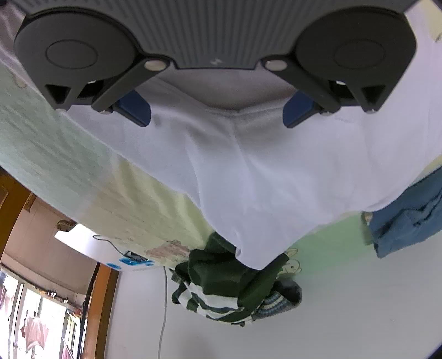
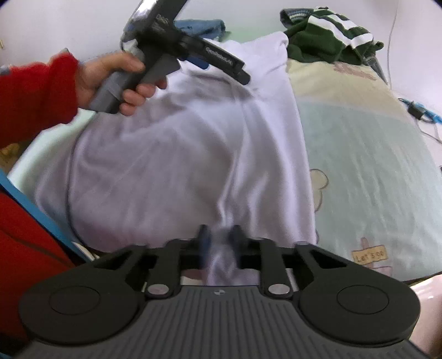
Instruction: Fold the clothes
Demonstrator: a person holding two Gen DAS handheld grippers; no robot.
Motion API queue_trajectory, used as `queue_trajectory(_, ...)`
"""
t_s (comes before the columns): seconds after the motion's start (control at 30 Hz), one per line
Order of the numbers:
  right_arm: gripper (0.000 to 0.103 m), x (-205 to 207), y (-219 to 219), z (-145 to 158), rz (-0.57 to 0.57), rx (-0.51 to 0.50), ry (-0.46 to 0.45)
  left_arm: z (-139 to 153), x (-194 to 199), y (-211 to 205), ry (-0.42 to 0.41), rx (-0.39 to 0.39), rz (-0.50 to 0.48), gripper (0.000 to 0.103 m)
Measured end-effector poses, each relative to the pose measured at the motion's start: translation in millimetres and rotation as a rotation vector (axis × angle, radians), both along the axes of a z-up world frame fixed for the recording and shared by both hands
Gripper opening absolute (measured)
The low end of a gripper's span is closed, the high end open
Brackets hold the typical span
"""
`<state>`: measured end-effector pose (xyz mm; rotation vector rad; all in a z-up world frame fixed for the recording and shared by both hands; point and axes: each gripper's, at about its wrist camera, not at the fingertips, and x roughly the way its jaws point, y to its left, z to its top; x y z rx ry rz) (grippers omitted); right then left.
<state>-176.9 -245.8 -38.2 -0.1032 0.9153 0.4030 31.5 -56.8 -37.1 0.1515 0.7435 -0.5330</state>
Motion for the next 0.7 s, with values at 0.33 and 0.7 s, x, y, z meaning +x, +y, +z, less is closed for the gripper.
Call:
queue_trajectory(0.33,0.011,9,12,10,0.068,0.022,0.093,-7,-3,-8,0.011,0.017,-0.015,0.102)
queue_trajectory(0.7,0.021,40,4,27,-0.093,0.077,0.031,-17,-10,-11,0.006,0.064,-0.036,0.102)
